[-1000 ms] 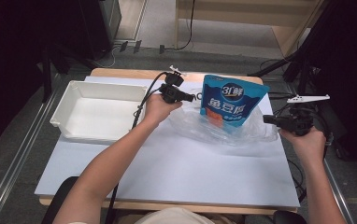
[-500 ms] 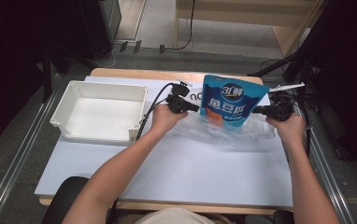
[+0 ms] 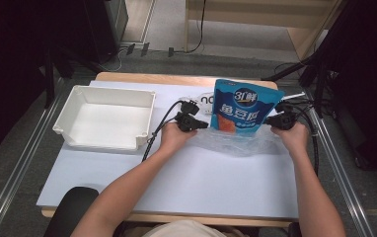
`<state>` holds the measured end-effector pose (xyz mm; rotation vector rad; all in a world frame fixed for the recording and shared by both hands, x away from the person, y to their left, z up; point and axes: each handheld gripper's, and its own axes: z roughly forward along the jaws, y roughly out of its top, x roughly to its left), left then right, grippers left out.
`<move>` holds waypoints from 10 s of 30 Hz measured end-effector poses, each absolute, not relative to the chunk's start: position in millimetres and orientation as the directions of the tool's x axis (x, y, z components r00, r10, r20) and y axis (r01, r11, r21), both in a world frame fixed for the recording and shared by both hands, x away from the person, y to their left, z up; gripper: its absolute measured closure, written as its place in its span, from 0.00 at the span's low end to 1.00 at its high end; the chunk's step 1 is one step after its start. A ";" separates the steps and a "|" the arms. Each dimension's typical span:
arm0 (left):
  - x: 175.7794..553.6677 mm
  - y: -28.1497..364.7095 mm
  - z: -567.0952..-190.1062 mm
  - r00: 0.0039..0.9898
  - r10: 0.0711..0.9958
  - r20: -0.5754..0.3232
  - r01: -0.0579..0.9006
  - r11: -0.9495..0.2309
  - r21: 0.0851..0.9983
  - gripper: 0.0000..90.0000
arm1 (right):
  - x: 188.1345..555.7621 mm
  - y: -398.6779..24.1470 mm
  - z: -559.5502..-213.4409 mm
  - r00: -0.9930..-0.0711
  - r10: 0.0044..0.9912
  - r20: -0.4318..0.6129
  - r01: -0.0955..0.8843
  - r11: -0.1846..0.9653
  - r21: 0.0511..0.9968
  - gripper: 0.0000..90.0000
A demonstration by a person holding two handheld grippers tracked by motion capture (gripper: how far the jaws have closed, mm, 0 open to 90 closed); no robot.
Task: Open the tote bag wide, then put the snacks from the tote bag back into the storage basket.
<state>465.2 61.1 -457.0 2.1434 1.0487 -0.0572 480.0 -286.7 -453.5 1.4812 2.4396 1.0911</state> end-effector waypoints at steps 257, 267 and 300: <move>486.2 58.4 -358.3 0.905 0.337 -0.261 0.411 -0.522 0.747 0.46 | 335.6 -263.7 -444.4 -0.549 0.793 0.266 0.700 0.262 0.664 0.56; 493.9 42.7 -356.7 0.910 0.309 -0.277 0.405 -0.512 0.758 0.47 | 335.8 -266.4 -443.7 -0.546 0.796 0.263 0.693 0.252 0.676 0.56; 489.4 23.8 -349.0 0.934 0.283 -0.217 0.340 -0.528 0.778 0.95 | 336.2 -266.1 -445.5 -0.549 0.789 0.277 0.696 0.248 0.674 0.56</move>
